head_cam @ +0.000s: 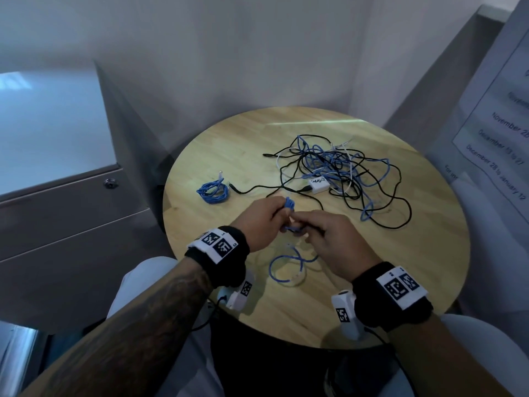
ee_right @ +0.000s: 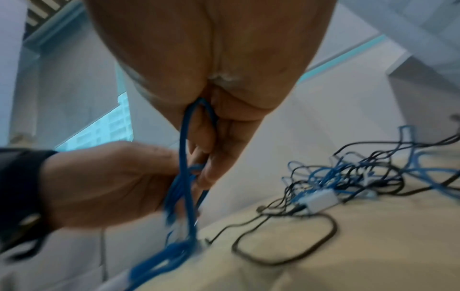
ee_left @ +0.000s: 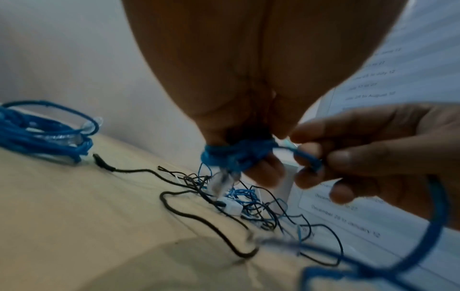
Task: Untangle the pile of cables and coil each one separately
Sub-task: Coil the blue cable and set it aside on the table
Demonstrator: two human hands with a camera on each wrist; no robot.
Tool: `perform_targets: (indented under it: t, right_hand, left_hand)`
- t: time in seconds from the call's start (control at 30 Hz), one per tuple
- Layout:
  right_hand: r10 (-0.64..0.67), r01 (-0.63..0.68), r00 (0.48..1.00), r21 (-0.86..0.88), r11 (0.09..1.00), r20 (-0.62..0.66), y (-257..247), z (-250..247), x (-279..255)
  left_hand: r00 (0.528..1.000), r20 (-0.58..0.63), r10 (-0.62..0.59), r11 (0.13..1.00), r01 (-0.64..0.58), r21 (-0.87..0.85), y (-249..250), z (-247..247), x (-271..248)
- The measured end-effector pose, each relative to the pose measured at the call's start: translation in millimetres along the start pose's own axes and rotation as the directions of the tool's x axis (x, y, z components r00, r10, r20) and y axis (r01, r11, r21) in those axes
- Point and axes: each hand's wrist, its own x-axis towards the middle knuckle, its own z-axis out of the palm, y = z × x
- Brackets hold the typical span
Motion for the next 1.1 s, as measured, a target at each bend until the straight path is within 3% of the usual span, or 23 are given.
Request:
perform_targets:
  t: [0.1, 0.17, 0.23, 0.3, 0.4, 0.5, 0.6, 0.7, 0.77, 0.83, 0.9, 0.93, 1.0, 1.07, 1.1]
  right_hand:
    - [0.023, -0.020, 0.996, 0.033, 0.999, -0.089, 10, -12, 3]
    - [-0.022, 0.018, 0.990, -0.034, 0.999, -0.142, 12, -17, 6]
    - [-0.077, 0.056, 0.982, -0.125, 0.991, -0.175, 13, -19, 9]
    - [-0.079, 0.054, 0.982, -0.143, 0.988, -0.175, 16, -15, 11]
    - [0.079, -0.085, 0.989, -0.040, 0.996, -0.128, 22, -12, 10]
    - [0.174, -0.173, 0.985, 0.048, 0.984, 0.001, 25, -2, 3]
    - [0.123, -0.131, 0.985, 0.058, 0.990, 0.121, 29, 7, -1]
    - [0.173, -0.201, 0.932, 0.055, 0.978, 0.320, 25, 7, 2]
    - [0.318, -0.402, 0.886, 0.216, 0.890, 0.337, 15, 4, 2]
    - [0.464, -0.567, 0.823, 0.407, 0.717, 0.328, 4, 2, 0]
    - [0.474, -0.597, 0.798, 0.386, 0.703, 0.372, -3, 2, -4]
    - [0.434, -0.562, 0.814, 0.338, 0.755, 0.386, -8, 4, -8]
    - [0.312, -0.393, 0.906, 0.299, 0.869, 0.286, -18, 12, -12]
    - [0.146, -0.128, 0.989, 0.320, 0.939, -0.032, -28, 16, -10]
    - [0.048, 0.011, 0.972, 0.250, 0.968, -0.229, -30, 17, -6]
  left_hand:
    - [0.984, 0.170, -0.047, 0.998, 0.053, -0.026, 10, 0, -5]
    - [0.972, 0.235, -0.001, 0.987, -0.037, 0.155, 16, 1, -6]
    - [0.970, 0.240, 0.032, 0.976, -0.082, 0.204, 17, 2, -5]
    - [0.976, 0.217, 0.012, 0.995, -0.033, 0.092, 14, 1, -4]
    - [0.986, 0.160, -0.052, 0.984, 0.078, -0.160, 6, 0, -6]
    - [0.989, 0.123, -0.086, 0.895, 0.131, -0.426, 5, -4, -9]
    - [0.986, 0.120, -0.115, 0.828, 0.163, -0.537, 7, -9, -10]
    - [0.978, 0.145, -0.151, 0.733, 0.209, -0.648, 10, -13, -10]
    - [0.972, 0.134, -0.193, 0.648, 0.229, -0.727, 12, -17, -10]
    - [0.960, 0.095, -0.263, 0.578, 0.236, -0.781, 11, -23, -7]
    - [0.945, 0.039, -0.326, 0.563, 0.227, -0.794, 9, -27, -5]
    - [0.939, 0.015, -0.343, 0.574, 0.222, -0.788, 8, -28, -5]
    - [0.937, -0.020, -0.348, 0.622, 0.215, -0.753, 8, -25, -6]
    - [0.947, -0.037, -0.320, 0.672, 0.200, -0.713, 11, -20, -9]
    - [0.954, -0.035, -0.296, 0.692, 0.189, -0.697, 12, -17, -10]
